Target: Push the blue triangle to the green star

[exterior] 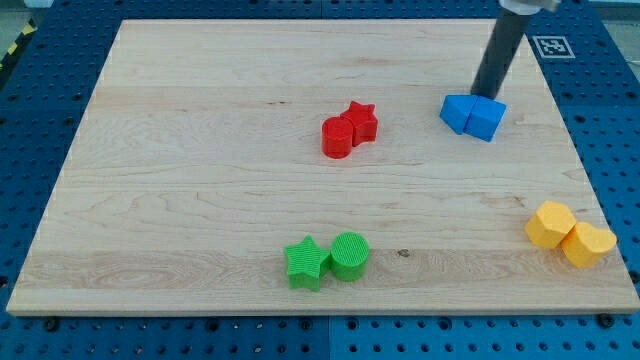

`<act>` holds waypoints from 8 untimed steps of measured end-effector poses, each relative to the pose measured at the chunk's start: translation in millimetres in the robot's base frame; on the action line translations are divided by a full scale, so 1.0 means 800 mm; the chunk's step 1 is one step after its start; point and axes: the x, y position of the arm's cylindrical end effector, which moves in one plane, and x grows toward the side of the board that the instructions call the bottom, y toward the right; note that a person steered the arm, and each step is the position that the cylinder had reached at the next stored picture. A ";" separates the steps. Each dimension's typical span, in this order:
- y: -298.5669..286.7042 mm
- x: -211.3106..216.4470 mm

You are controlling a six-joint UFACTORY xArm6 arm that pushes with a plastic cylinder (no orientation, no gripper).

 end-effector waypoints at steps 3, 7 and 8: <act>-0.036 0.079; -0.082 0.111; -0.101 0.129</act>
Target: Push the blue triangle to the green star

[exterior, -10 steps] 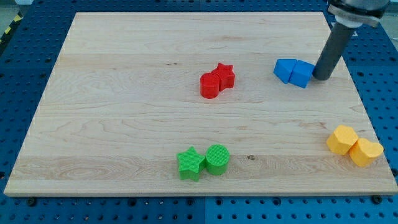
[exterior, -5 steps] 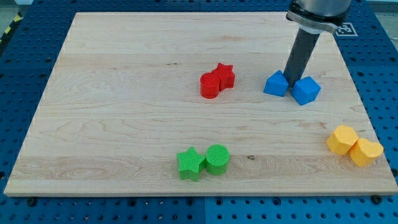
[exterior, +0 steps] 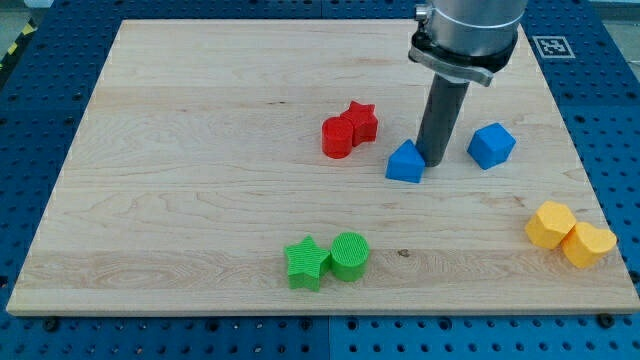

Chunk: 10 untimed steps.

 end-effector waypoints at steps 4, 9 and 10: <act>-0.049 0.020; -0.131 0.081; -0.148 0.084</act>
